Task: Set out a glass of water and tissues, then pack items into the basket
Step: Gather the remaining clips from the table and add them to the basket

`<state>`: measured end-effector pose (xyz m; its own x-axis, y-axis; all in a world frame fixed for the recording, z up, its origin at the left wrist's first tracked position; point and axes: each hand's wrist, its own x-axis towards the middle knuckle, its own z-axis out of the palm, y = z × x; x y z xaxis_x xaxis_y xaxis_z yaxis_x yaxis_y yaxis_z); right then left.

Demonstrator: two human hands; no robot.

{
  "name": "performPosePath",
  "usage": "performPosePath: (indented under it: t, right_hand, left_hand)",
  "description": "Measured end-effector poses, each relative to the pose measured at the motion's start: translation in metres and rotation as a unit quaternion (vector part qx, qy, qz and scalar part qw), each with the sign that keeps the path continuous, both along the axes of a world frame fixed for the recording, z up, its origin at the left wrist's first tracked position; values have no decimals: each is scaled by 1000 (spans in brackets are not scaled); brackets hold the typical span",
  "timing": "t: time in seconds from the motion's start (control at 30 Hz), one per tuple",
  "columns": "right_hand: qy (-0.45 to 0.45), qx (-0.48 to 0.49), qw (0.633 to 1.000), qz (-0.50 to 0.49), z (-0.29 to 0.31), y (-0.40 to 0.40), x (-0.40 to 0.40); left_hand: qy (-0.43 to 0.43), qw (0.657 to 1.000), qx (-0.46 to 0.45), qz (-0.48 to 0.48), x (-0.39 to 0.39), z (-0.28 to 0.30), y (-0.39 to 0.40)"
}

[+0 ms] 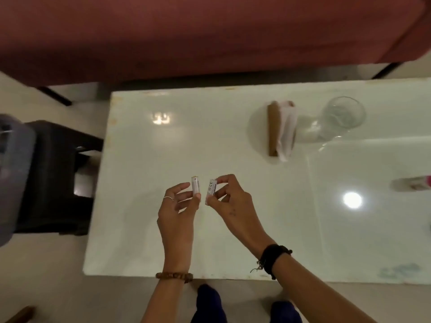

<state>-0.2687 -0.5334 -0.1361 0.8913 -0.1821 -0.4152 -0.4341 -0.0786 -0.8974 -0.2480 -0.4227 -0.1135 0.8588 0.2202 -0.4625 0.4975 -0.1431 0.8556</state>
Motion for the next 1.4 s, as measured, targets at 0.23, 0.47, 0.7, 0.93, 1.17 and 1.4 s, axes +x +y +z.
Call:
performPosePath:
  t: [0.23, 0.47, 0.7, 0.93, 1.17, 1.4]
  right_hand:
    - [-16, -22, 992, 126, 26, 131, 77]
    - [-50, -37, 979, 194, 31, 233, 126]
    - [-104, -17, 972, 210, 38, 311, 168]
    - [-125, -43, 954, 268, 41, 384, 205]
    - [-144, -229, 918, 290, 24, 418, 238]
    - [-209, -447, 790, 364, -1, 438, 249]
  left_hand:
    - [-20, 987, 55, 152, 44, 30, 121]
    - [-43, 965, 80, 244, 74, 35, 211]
    - [-79, 950, 118, 279, 98, 30, 287]
    - [-48, 932, 253, 254, 125, 8, 368]
    - [-27, 945, 310, 97, 174, -13, 404]
    - [12, 937, 349, 16, 190, -31, 415]
